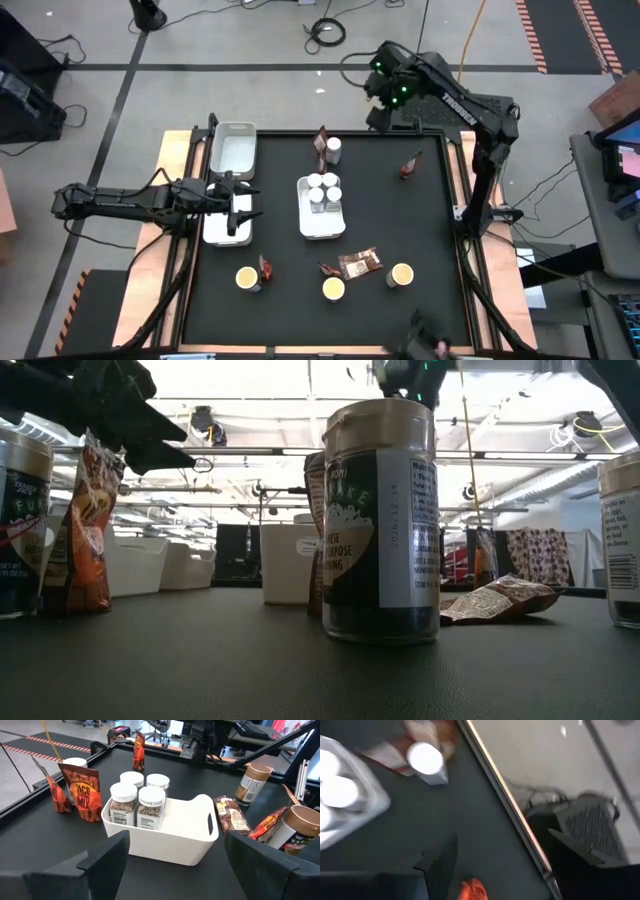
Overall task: Sort spices by type
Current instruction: Put the white seasoning bottle into the right white bin
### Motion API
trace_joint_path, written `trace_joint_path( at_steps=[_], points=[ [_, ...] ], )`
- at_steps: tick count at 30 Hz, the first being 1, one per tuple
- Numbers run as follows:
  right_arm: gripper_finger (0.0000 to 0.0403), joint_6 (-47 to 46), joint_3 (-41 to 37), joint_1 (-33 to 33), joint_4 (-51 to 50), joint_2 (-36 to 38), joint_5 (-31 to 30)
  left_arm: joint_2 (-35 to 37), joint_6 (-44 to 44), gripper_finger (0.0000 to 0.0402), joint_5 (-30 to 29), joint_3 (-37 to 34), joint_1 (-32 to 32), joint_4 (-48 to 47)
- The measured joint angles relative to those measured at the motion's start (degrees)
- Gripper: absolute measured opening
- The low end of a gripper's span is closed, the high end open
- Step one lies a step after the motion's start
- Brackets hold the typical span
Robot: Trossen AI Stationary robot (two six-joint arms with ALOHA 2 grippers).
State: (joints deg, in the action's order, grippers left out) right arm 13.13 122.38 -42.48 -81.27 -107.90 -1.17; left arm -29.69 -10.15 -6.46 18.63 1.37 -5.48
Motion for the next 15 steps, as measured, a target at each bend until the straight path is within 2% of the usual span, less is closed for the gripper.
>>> trace_joint_path(
  at_steps=[3,8,12,15],
  points=[
    [0.0256,0.0,-6.0,-4.2,0.5,0.0,0.0,0.0,0.0,0.0327,0.0,0.0,0.0,0.0],
    [0.0256,-1.0,-16.1,-8.6,7.8,-0.1,0.0,0.0,0.0,0.0327,0.0,0.0,0.0,0.3],
    [0.0256,-2.1,-22.0,-9.6,15.2,-0.1,0.2,0.0,0.0,0.0327,-0.5,0.0,0.0,0.3],
    [0.0256,-1.8,-25.4,-8.7,20.2,-0.1,4.4,0.0,-0.6,0.0327,-1.3,0.0,0.0,0.3]
  ],
)
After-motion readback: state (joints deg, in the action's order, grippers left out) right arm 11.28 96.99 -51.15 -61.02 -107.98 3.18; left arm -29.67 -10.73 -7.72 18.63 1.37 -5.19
